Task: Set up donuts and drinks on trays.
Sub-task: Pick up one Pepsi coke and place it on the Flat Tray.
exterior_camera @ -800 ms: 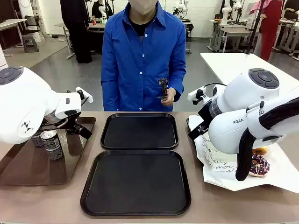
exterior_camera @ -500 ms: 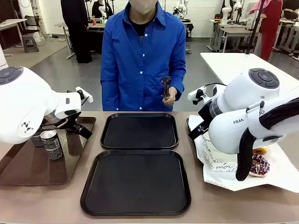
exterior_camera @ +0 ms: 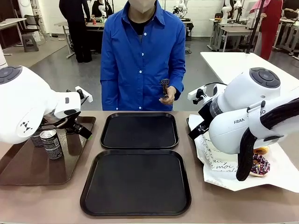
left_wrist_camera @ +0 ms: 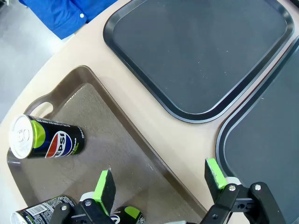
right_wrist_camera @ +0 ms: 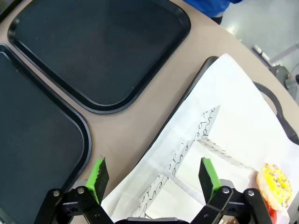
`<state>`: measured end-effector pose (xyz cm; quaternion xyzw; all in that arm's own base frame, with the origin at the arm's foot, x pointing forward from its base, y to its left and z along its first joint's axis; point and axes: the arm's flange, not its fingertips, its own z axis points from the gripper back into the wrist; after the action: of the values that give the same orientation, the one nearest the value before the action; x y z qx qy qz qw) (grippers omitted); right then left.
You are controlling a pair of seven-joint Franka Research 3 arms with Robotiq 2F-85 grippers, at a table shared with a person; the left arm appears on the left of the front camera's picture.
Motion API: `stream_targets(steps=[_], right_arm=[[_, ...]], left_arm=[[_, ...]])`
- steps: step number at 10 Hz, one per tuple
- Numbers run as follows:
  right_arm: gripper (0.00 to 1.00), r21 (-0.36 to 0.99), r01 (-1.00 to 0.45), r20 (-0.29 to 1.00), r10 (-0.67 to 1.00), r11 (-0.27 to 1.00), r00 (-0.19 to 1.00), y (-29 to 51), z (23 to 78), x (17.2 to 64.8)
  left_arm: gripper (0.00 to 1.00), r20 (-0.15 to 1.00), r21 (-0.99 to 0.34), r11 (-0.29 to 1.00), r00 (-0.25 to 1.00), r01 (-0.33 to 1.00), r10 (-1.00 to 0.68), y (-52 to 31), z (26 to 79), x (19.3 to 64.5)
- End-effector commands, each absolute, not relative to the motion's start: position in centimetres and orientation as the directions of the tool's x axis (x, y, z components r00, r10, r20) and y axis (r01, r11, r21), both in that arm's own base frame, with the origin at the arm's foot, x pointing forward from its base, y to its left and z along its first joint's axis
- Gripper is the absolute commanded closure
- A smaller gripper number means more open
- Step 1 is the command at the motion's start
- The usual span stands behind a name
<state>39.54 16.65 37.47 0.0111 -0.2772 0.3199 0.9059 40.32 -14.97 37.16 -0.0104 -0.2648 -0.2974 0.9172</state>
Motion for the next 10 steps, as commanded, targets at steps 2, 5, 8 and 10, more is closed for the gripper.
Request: stream_targets(steps=[2,5,8,10], right_arm=[[0.00,-0.157,-0.586,0.509,0.574,0.795,0.642,16.65,37.46,39.54],[0.00,-0.157,-0.586,0.509,0.574,0.795,0.642,16.65,37.46,39.54],[0.00,-0.157,-0.586,0.509,0.574,0.795,0.642,16.65,37.46,39.54],[0.00,-0.157,-0.586,0.509,0.574,0.795,0.642,16.65,37.46,39.54]], left_arm=[[0.00,0.492,0.139,0.823,0.683,0.551,-0.540,-14.97,37.16,40.32],[0.00,0.492,0.139,0.823,0.683,0.551,-0.540,-14.97,37.16,40.32],[0.00,0.492,0.139,0.823,0.683,0.551,-0.540,-14.97,37.16,40.32],[0.00,0.492,0.139,0.823,0.683,0.551,-0.540,-14.97,37.16,40.32]])
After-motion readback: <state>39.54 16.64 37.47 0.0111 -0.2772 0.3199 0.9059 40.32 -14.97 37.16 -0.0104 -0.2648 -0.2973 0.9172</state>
